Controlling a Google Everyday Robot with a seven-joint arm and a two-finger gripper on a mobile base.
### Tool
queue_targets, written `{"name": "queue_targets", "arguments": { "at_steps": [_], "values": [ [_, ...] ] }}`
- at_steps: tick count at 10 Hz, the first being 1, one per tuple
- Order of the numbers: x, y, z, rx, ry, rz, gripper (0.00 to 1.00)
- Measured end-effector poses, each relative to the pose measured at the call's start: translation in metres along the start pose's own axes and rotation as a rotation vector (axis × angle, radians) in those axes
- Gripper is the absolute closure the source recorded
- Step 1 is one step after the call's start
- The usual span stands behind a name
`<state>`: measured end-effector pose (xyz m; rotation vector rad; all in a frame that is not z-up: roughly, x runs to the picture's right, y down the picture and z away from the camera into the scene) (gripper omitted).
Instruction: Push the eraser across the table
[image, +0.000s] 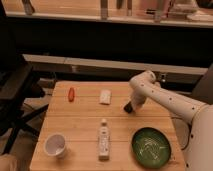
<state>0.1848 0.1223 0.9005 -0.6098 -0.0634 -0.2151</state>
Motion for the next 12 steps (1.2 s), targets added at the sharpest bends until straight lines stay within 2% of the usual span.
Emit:
{"name": "queue_targets", "arguments": {
  "at_steps": [1,4,10,12],
  "values": [
    [-0.010,-0.002,0.000,-0.001,-0.004,-0.005,1.00],
    [-0.009,0.001,-0.002,-0.002,0.003,-0.050,1.00],
    [-0.032,-0.009,0.002,-0.008,-0.003,-0.070,1.00],
    [-0.031,-0.007,0.003,-0.010,-0.007,-0.081,1.00]
  ]
}}
